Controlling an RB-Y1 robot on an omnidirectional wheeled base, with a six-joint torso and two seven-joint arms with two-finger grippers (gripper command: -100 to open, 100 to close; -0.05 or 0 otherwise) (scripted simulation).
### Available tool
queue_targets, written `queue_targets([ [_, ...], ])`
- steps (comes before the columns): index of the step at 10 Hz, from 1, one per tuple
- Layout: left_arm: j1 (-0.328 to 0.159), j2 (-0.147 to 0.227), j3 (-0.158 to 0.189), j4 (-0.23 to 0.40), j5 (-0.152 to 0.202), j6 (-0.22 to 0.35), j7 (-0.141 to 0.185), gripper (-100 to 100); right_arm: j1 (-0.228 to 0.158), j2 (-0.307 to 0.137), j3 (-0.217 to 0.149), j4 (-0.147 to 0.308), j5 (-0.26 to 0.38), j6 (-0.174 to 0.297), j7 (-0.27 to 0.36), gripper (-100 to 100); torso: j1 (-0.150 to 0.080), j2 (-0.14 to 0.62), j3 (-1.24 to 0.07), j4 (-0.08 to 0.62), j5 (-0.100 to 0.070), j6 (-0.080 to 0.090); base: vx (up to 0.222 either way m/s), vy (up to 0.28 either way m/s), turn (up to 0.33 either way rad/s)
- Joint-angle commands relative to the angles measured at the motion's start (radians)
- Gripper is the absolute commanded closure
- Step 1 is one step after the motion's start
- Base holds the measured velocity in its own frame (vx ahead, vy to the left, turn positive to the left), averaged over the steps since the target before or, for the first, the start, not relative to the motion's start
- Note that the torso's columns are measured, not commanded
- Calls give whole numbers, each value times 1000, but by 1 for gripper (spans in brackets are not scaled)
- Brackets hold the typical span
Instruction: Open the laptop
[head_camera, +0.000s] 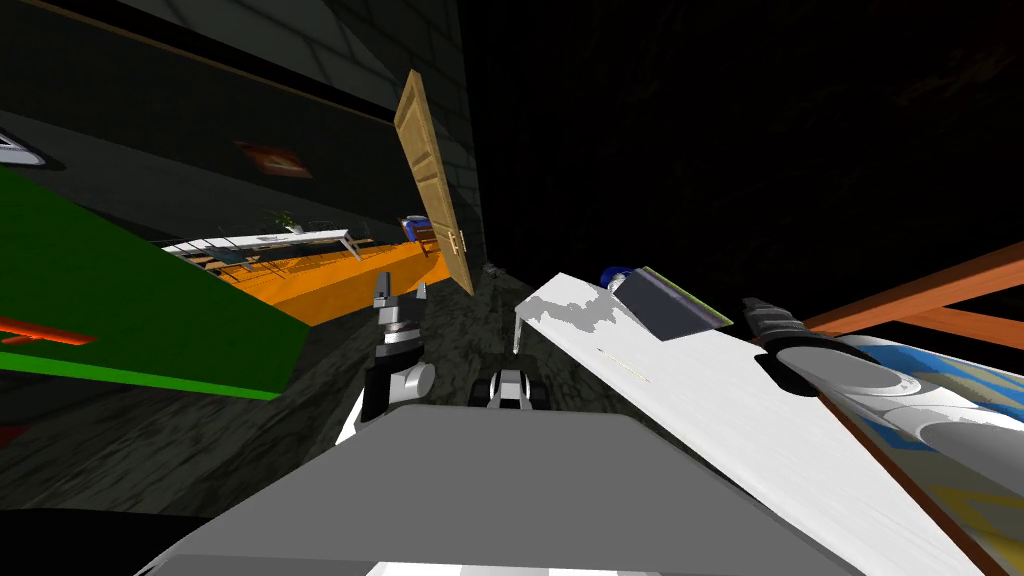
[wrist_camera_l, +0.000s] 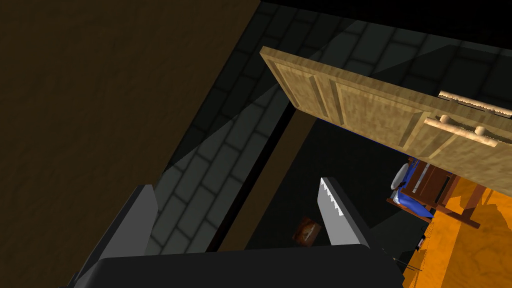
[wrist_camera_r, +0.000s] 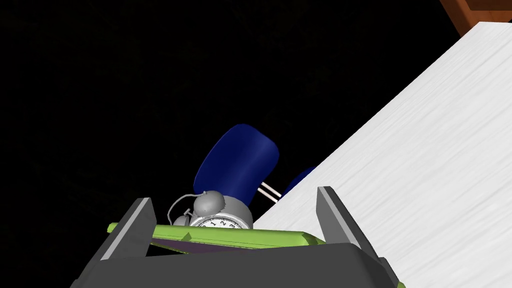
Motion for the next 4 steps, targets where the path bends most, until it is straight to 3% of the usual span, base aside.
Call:
queue_targets([
  [1,0,0,0,0,0,0,0,0,0,0,0,0,0,0,0,0,1,0,0,0,0,0,0,0,0],
  [4,0,0,0,0,0,0,0,0,0,0,0,0,0,0,0,0,3,0,0,0,1,0,0,0,0],
])
